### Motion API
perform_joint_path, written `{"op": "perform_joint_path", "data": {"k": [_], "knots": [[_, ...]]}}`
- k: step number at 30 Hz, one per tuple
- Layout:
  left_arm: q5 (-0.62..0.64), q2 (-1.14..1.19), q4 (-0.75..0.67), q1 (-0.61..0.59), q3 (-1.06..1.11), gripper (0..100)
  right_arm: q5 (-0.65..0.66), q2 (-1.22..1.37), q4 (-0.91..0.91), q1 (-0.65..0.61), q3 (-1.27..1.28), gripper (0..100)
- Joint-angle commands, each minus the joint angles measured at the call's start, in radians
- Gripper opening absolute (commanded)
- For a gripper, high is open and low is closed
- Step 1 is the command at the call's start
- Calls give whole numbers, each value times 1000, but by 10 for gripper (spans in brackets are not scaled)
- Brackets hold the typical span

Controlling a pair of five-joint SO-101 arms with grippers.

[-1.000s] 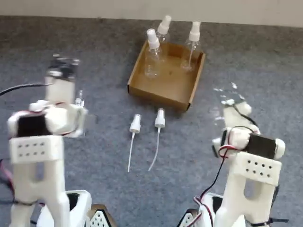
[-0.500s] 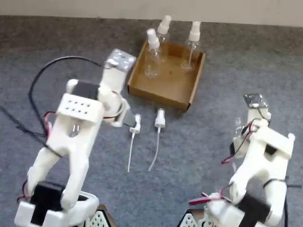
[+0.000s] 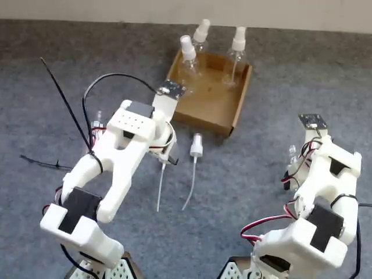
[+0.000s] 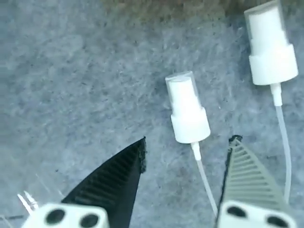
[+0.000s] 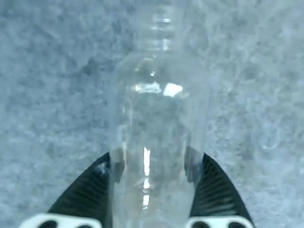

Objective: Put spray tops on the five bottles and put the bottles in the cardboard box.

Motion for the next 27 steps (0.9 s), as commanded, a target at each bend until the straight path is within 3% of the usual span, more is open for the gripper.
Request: {"op": "perform_joint_path", "data": {"k": [1,7,12,16,22,27], "knots": [[14,1,-25,15,-45,245,12,-7,-16,7,-51,98],[15,71,-172,7,-48,242,12,-7,-16,7,-50,101],[48,159,-227,5,-56,242,14,-7,-16,8,-50,178],[51,165,-227,8,-50,226,77,-7,-8,10,-48,200],[52,166,-221,5,-44,93,77,-13,-7,16,-48,202],[55,142,-170,4,-31,81,77,-13,79,16,-58,203]]}}
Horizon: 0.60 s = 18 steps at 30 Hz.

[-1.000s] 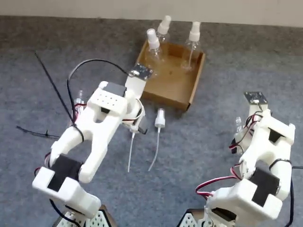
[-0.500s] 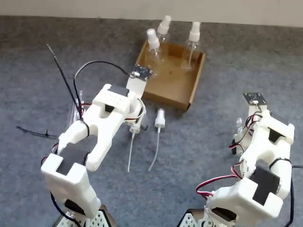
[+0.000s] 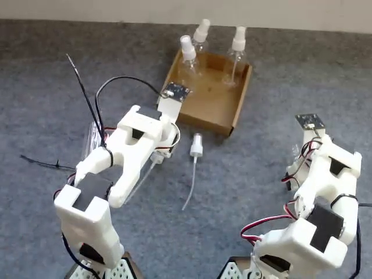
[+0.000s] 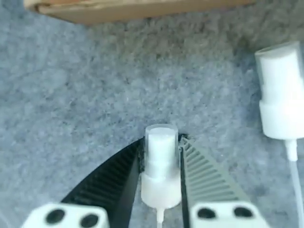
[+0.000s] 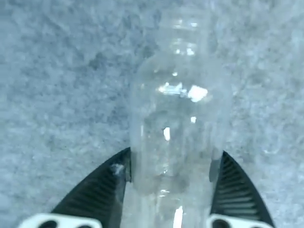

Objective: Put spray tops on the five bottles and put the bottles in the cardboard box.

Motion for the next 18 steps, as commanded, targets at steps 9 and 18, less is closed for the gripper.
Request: {"op": "perform_joint_path", "data": {"k": [9,18], "knots": [[6,-325,75,-5,182,82,-78,-12,128,2,-185,207],[5,-470,31,-5,305,84,-81,-7,266,-64,-314,363]]}}
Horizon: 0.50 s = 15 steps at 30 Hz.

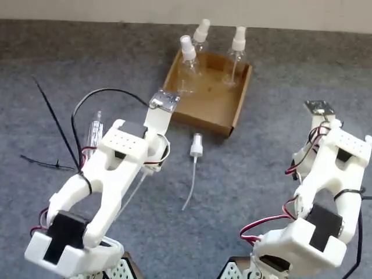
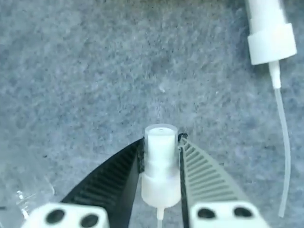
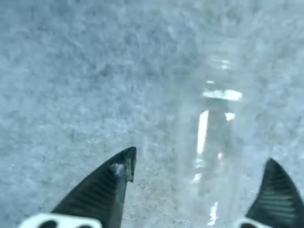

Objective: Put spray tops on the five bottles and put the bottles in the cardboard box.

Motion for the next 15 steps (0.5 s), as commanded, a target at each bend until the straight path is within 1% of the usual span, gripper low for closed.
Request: {"op": "perform_joint_path", "data": {"k": [1,5,8,11,15], "knots": [[5,-54,-21,-1,-1,84,-17,-8,33,-44,-94,363],[5,-54,-23,-1,-1,84,-89,-4,12,-71,-179,361],[5,-54,-23,-15,1,84,-87,28,7,-65,-246,361],[5,-54,-23,-36,-1,84,-87,133,16,-62,-351,361],[5,-54,-25,-36,-1,84,-40,292,133,-61,-504,354]]}}
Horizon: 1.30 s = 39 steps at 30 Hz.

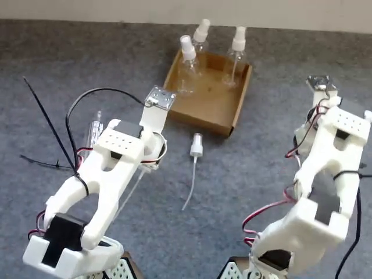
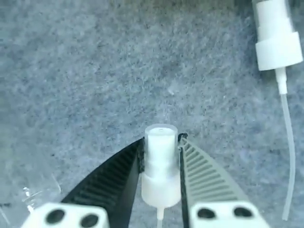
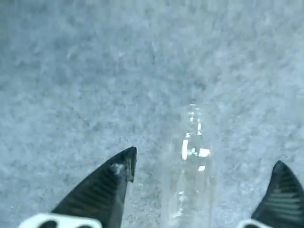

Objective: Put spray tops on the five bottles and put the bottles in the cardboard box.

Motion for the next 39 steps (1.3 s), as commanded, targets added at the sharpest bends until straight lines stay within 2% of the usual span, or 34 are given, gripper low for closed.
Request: {"op": "perform_joint_path", "data": {"k": [1,4,10,16,27,39], "knots": [[5,-44,-18,-12,-5,84,44,96,93,-2,-171,341],[5,-44,-18,-12,-5,84,49,183,119,1,-251,299],[5,-44,-18,-12,-5,84,51,298,122,39,-311,290],[5,-42,-34,-12,-4,84,104,308,150,67,-312,289],[5,-42,-32,-12,-2,84,106,312,130,61,-312,283],[5,-42,-32,-12,-2,84,103,305,134,67,-326,136]]}}
